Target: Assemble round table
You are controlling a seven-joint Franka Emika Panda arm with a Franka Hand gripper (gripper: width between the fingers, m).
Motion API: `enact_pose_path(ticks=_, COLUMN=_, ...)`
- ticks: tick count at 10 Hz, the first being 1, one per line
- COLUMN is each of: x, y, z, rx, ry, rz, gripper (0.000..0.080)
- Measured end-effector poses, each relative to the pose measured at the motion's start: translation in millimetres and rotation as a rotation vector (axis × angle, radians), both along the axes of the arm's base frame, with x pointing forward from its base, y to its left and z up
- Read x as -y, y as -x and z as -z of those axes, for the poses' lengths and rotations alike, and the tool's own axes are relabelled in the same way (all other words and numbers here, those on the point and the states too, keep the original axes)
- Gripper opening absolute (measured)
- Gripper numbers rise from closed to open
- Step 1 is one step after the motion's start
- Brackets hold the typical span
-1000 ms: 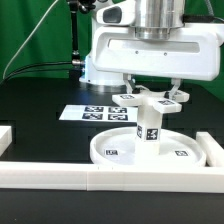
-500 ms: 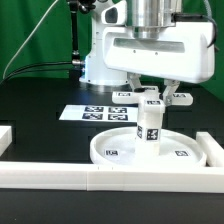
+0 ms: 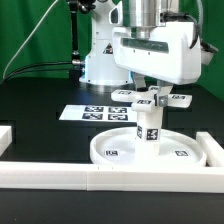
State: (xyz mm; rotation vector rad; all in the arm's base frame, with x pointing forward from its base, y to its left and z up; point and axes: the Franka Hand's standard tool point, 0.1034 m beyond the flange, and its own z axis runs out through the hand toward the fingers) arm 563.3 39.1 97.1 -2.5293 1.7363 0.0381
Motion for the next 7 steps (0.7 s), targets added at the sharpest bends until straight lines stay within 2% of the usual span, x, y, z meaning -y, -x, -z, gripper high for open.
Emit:
enact_pose_path(ticks=1, x=0.2, y=-0.1, z=0.3, rx=-0.003, ry=-0.005, rz=0.075, gripper=0.0445)
enact_pose_path(ticks=7, x=1.4, y=1.3, z=0.5, rx=0.004, ry=-0.101, rz=0.604, gripper=0.0445)
